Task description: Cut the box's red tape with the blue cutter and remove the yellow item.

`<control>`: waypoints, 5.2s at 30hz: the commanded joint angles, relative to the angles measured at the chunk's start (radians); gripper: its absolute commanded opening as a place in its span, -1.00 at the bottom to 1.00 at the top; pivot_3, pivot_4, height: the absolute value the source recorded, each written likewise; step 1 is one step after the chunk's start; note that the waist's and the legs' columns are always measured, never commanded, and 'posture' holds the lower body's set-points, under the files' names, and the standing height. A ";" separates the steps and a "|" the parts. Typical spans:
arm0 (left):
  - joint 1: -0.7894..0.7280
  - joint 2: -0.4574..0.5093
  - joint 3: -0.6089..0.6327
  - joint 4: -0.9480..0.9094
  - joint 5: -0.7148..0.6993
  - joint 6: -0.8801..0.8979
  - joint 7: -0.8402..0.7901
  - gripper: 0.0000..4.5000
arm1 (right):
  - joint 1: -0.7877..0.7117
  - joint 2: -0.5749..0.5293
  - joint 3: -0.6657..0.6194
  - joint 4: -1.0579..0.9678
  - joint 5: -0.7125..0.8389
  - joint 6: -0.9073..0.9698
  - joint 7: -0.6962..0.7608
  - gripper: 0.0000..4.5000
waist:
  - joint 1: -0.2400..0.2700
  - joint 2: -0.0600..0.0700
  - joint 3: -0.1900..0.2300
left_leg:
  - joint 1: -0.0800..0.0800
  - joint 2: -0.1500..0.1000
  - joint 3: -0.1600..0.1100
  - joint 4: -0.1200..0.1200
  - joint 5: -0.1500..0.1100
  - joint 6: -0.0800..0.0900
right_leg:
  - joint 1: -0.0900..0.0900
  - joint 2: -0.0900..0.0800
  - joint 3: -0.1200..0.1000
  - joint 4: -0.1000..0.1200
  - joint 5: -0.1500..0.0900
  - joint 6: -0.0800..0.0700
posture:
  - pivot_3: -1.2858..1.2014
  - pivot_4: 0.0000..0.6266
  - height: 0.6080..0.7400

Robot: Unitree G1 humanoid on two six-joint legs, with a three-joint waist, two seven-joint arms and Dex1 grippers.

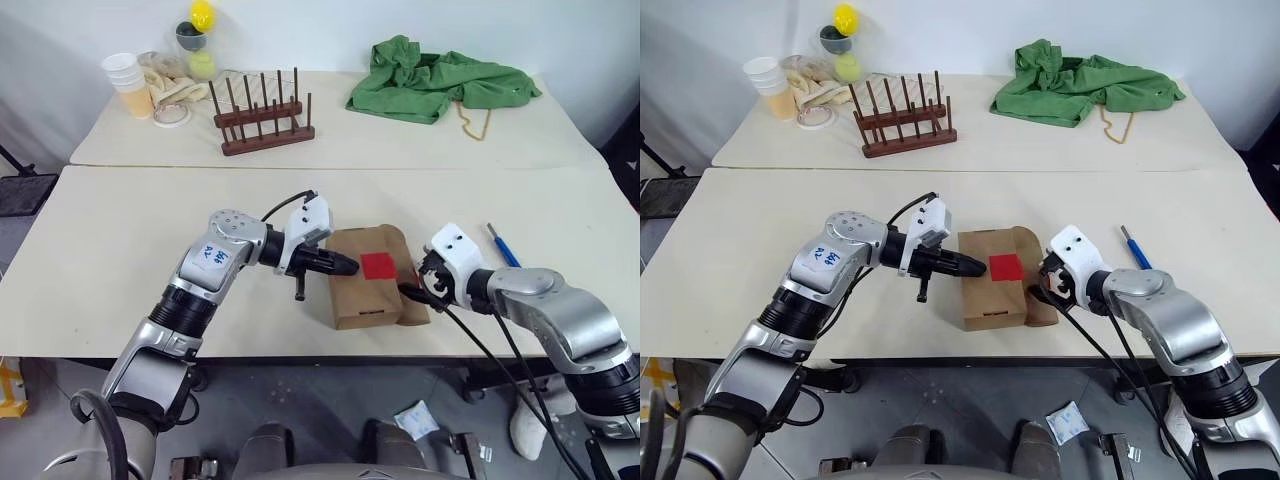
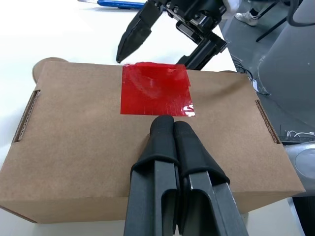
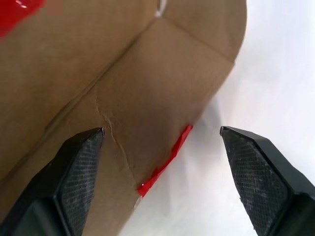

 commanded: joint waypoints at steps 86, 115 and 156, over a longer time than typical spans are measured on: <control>0.042 -0.396 0.061 0.159 -0.007 -0.305 0.238 -1.00 | -0.836 -0.428 0.341 0.541 0.038 0.558 0.653 -0.99 | 0.001 0.006 0.002 | -0.004 0.000 0.001 0.001 0.000 0.000 | -0.004 0.000 0.001 -0.002 0.000 0.000 | 0.03 -0.52 1.00; 0.105 -0.234 0.123 -0.129 -0.154 -0.178 0.128 -1.00 | -1.030 -0.337 0.630 0.600 -0.038 0.589 0.695 -0.99 | 0.000 0.007 0.001 | -0.006 0.000 0.001 0.002 -0.001 0.000 | -0.005 0.000 0.001 -0.001 0.000 0.000 | 0.03 -0.52 1.00; 0.113 -0.079 -0.096 -0.167 0.047 -0.001 0.116 -1.00 | -0.933 -0.382 0.535 0.571 0.002 0.603 0.632 -0.99 | 0.000 0.008 0.000 | -0.014 0.000 0.001 0.007 -0.001 0.000 | -0.015 0.000 0.002 0.006 0.001 0.001 | 0.03 -0.52 1.00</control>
